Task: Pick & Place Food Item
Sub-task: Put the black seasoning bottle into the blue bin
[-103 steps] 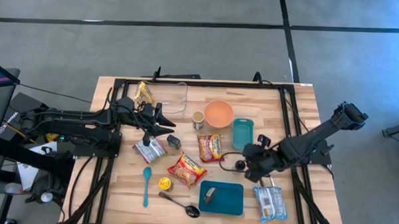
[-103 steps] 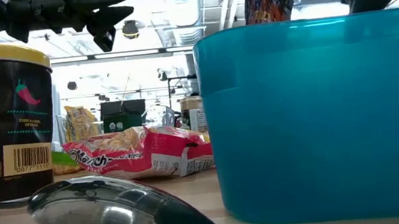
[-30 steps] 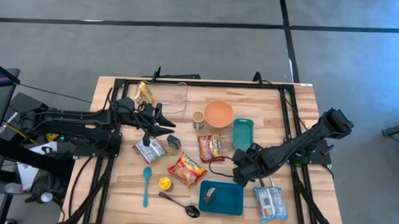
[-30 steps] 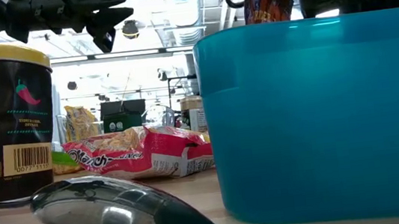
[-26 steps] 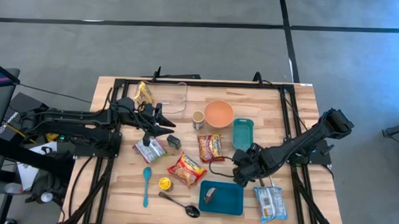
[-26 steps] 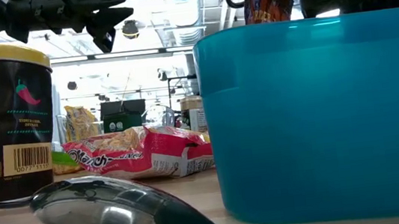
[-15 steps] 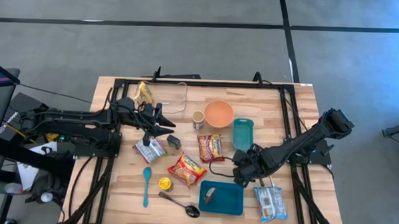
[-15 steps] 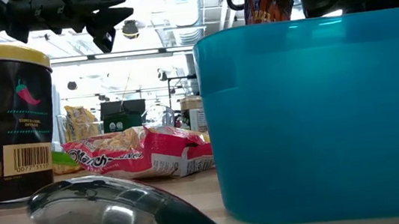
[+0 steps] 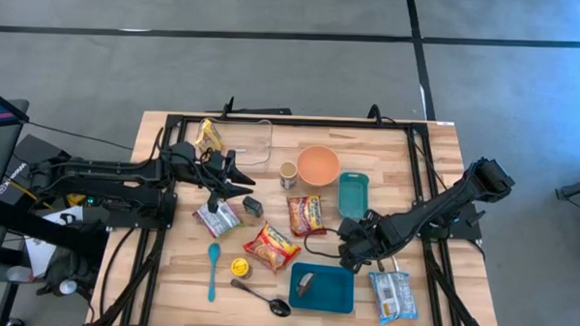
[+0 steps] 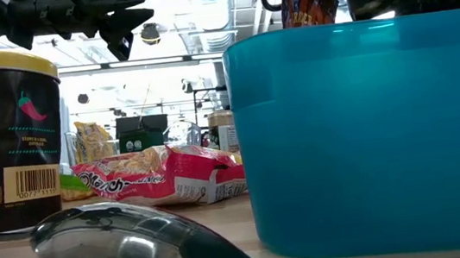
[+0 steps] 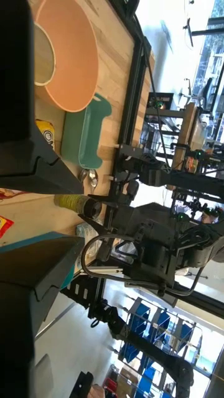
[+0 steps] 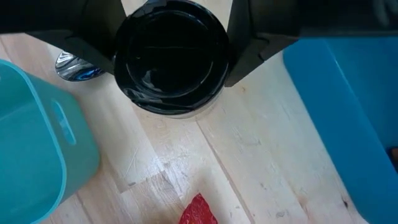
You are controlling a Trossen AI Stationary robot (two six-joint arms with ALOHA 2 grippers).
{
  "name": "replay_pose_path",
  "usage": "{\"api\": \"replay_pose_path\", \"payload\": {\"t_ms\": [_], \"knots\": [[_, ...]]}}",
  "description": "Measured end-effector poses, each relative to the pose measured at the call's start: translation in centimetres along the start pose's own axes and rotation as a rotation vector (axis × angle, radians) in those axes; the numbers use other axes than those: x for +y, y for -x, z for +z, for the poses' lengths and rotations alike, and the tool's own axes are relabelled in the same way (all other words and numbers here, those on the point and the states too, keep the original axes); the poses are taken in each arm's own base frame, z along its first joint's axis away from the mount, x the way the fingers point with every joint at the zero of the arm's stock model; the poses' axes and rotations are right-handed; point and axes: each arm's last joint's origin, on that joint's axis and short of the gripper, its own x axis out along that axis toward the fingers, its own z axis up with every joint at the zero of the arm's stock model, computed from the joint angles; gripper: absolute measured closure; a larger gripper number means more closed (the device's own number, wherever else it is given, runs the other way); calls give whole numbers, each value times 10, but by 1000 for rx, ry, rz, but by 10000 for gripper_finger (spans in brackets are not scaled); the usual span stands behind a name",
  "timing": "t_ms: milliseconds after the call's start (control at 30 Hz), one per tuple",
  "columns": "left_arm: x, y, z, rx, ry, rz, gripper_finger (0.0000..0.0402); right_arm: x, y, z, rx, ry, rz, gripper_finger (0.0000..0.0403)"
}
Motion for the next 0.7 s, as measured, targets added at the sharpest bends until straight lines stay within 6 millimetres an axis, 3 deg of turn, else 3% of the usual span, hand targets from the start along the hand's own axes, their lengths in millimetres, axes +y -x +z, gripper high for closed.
{"api": "replay_pose_path", "payload": {"t_ms": [133, 267, 700], "knots": [[0, 0, 0, 0, 0, 0, 286, 0, 0, 0, 2, -7, 2, 184], [0, 0, 0, 0, 0, 0, 286, 0, 0, 0, 2, -6, 1, 207], [0, 0, 0, 0, 0, 0, 286, 0, 0, 0, 2, -7, 1, 207]]}}
